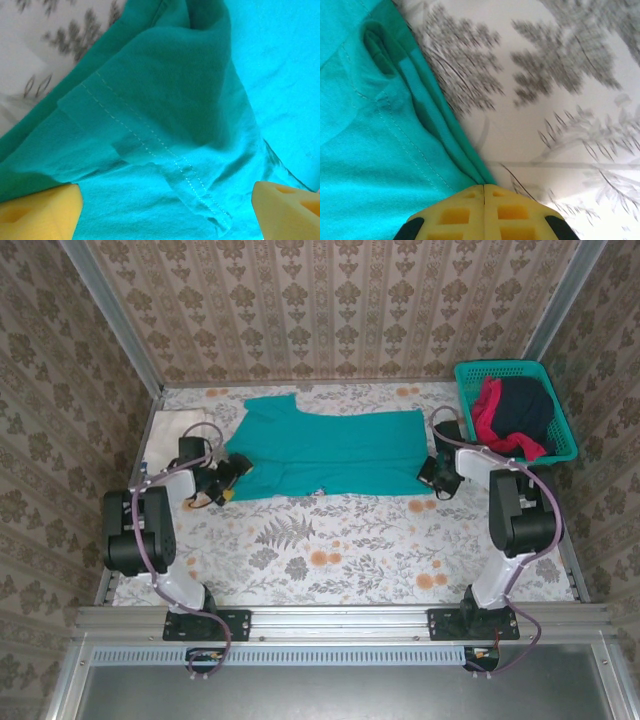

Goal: Fold and stack the t-shirts

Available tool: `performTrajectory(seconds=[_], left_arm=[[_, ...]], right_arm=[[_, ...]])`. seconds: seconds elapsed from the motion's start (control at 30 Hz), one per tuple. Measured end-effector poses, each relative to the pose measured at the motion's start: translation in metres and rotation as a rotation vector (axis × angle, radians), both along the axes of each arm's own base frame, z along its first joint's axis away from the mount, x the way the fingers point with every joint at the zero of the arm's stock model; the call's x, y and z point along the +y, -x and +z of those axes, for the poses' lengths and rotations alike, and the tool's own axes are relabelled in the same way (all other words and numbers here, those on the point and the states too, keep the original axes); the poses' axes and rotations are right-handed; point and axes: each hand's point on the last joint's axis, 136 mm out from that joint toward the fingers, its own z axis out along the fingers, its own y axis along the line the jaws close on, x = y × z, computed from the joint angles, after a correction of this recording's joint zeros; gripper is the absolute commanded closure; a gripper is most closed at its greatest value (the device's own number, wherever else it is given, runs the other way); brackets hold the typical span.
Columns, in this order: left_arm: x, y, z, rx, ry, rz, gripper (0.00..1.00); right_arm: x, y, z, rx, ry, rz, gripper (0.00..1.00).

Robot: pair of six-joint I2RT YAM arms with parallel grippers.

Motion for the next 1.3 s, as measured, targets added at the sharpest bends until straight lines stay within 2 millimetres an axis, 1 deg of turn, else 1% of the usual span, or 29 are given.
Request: performTrajectory(seconds=[0.13, 0.2, 0.27, 0.3, 0.33, 0.37, 0.4, 0.43, 0.47, 0.5, 0.6, 0.67, 0.73, 0.77, 0.8, 0.87, 0.97, 1.03, 1.1, 1.17, 1.23, 1.3], left_arm=[[-0.001, 0.028, 0.0, 0.023, 0.0, -0.002, 0.09], [-0.003, 0.05, -0.001, 0.057, -0.002, -0.009, 0.09], [-0.004, 0.065, -0.001, 0.089, -0.013, -0.011, 0.09], [-0.004, 0.072, 0.0, 0.107, -0.02, -0.014, 0.08], [-0.005, 0.077, 0.002, 0.119, -0.028, -0.017, 0.08], [-0.004, 0.079, 0.004, 0.124, -0.037, -0.015, 0.07], [-0.004, 0.08, 0.008, 0.129, -0.047, -0.019, 0.07], [-0.004, 0.077, 0.013, 0.126, -0.059, -0.023, 0.06], [-0.004, 0.072, 0.02, 0.112, -0.069, -0.026, 0.06], [-0.005, 0.064, 0.029, 0.089, -0.077, -0.031, 0.05], [-0.01, 0.032, 0.057, 0.004, -0.092, -0.046, 0.05], [-0.014, 0.005, 0.068, -0.043, -0.096, -0.05, 0.05], [-0.018, -0.016, 0.068, -0.067, -0.094, -0.054, 0.06], [-0.019, -0.022, 0.064, -0.065, -0.095, -0.055, 0.06], [-0.021, -0.028, 0.056, -0.057, -0.094, -0.056, 0.06], [-0.022, -0.032, 0.038, -0.025, -0.092, -0.055, 0.06], [-0.024, -0.034, 0.012, 0.029, -0.089, -0.055, 0.06], [-0.025, -0.033, 0.001, 0.054, -0.088, -0.052, 0.06], [-0.025, -0.034, 0.002, 0.043, -0.087, -0.05, 0.06], [-0.024, -0.031, 0.0, 0.034, -0.087, -0.05, 0.06], [-0.024, -0.025, 0.001, 0.017, -0.085, -0.049, 0.06], [-0.023, -0.013, 0.0, 0.018, -0.085, -0.05, 0.06]], right_arm=[[-0.002, 0.029, 0.0, 0.031, 0.004, -0.003, 1.0], [-0.003, 0.045, 0.0, 0.049, 0.005, -0.005, 1.0], [-0.005, 0.058, 0.001, 0.061, 0.008, -0.008, 0.99], [-0.006, 0.064, 0.002, 0.064, 0.011, -0.01, 0.9], [-0.007, 0.069, 0.006, 0.058, 0.013, -0.015, 0.77], [-0.007, 0.071, 0.012, 0.047, 0.016, -0.016, 0.66], [-0.007, 0.071, 0.018, 0.029, 0.019, -0.015, 0.58], [-0.006, 0.068, 0.026, 0.0, 0.021, -0.008, 0.49], [-0.004, 0.063, 0.034, -0.028, 0.025, 0.002, 0.44], [-0.001, 0.058, 0.041, -0.052, 0.031, 0.015, 0.42], [0.019, 0.031, 0.062, -0.138, 0.034, 0.08, 0.39], [0.034, 0.008, 0.07, -0.177, 0.026, 0.112, 0.39], [0.05, -0.019, 0.072, -0.21, 0.012, 0.14, 0.4], [0.057, -0.028, 0.07, -0.215, 0.002, 0.152, 0.4], [0.064, -0.036, 0.066, -0.216, -0.007, 0.163, 0.4], [0.074, -0.047, 0.055, -0.203, -0.027, 0.174, 0.4], [0.077, -0.051, 0.032, -0.157, -0.033, 0.172, 0.41], [0.076, -0.049, 0.017, -0.12, -0.027, 0.17, 0.41], [0.074, -0.045, 0.008, -0.094, -0.024, 0.169, 0.41], [0.072, -0.039, 0.004, -0.086, -0.022, 0.168, 0.42], [0.071, -0.03, 0.005, -0.093, -0.023, 0.168, 0.42], [0.068, -0.016, 0.004, -0.08, -0.024, 0.165, 0.42]])
